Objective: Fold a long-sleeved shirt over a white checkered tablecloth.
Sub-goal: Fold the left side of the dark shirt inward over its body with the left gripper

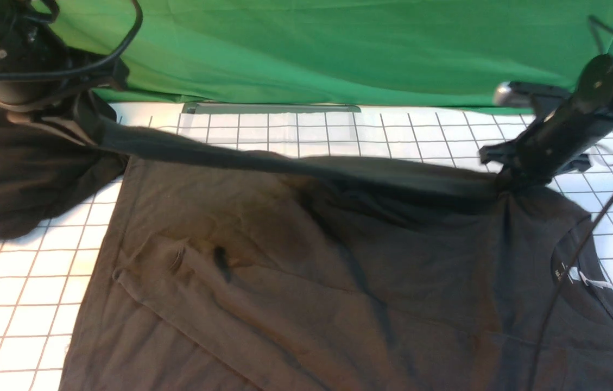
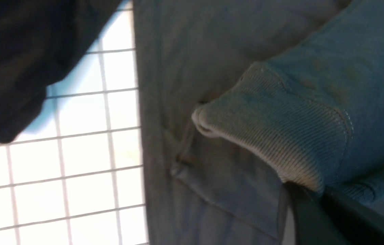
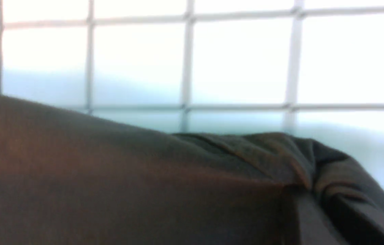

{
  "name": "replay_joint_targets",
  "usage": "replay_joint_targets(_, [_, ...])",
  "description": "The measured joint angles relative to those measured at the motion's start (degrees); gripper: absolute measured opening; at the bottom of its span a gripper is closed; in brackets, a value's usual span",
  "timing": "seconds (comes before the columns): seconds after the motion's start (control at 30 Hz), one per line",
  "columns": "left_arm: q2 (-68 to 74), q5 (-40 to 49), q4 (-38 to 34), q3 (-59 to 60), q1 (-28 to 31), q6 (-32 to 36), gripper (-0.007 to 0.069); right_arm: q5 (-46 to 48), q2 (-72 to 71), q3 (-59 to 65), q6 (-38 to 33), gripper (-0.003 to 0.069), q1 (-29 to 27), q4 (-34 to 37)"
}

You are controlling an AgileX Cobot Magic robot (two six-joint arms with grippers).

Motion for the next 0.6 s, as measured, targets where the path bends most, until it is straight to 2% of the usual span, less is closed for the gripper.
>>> replay_joint_targets(0.2, [-0.85, 1.29, -4.08, 0.42, -0.06, 0.0, 0.0016, -0.06, -0.36, -4.15, -1.28, 0.0043, -2.37, 0.26])
replay_joint_targets(0.6, [-1.08, 1.16, -4.03, 12.99, -0.06, 0.0, 0.0016, 5.0, -0.4, -5.5, -1.36, 0.0055, -2.37, -2.41])
